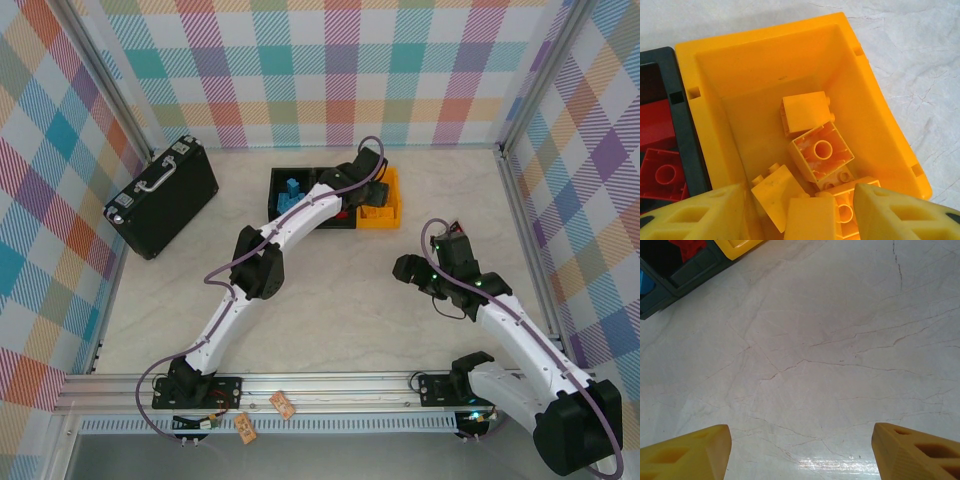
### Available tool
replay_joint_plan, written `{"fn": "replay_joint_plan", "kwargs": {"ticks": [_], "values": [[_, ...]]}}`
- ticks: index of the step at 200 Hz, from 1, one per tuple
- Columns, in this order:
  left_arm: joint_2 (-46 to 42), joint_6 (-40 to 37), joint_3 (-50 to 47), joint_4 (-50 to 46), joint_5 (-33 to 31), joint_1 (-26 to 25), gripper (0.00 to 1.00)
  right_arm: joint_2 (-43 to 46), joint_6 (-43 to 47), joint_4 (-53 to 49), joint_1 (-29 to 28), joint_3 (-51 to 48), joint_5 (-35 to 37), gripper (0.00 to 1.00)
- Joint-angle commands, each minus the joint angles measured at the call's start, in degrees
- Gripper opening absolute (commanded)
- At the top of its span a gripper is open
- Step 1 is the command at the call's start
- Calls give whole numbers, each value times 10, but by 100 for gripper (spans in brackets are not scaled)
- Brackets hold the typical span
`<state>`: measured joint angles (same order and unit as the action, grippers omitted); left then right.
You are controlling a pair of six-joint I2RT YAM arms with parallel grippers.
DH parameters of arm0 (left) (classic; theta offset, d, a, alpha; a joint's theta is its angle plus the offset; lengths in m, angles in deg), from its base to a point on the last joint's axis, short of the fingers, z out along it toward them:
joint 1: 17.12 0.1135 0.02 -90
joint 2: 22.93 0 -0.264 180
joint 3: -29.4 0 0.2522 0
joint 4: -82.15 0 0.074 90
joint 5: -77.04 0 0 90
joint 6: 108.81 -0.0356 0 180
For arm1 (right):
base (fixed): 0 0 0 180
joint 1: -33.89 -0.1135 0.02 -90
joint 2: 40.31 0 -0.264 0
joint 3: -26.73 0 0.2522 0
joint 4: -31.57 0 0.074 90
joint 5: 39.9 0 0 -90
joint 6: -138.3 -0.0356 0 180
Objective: Sort the legos into containers by color
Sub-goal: Place the lego in the container, then reset both arms
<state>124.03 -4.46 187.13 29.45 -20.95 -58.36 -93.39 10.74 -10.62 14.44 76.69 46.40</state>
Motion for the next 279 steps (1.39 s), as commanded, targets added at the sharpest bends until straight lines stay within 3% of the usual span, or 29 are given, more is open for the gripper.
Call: {"fn": "replay_joint_plan", "kwargs": {"ticks": [1,70,134,177,190,199,206,208,248,279], "values": [[-47,11,-7,-16,15,-7,59,4,-6,2,4,-5,-12,75],[-261,26,-283,32,30,-27,63,8,10,1,4,-6,-24,75],[-483,46,-579,100,1,-18,66,-16,43,44,4,17,-72,78],[-624,77,-756,127,-48,21,79,-51,57,60,3,50,-58,84],[-666,82,-799,127,-68,34,86,-64,61,67,4,57,-48,87],[-690,86,-825,125,-79,44,97,-73,64,70,4,62,-42,88],[-708,90,-841,119,-86,53,100,-82,63,72,4,65,-30,92],[-713,91,-845,118,-88,55,100,-85,63,73,4,67,-26,100],[-790,95,-920,101,-156,101,100,-120,75,75,4,90,52,99],[-837,68,-976,131,-174,184,100,-139,97,80,6,104,205,99]]}}
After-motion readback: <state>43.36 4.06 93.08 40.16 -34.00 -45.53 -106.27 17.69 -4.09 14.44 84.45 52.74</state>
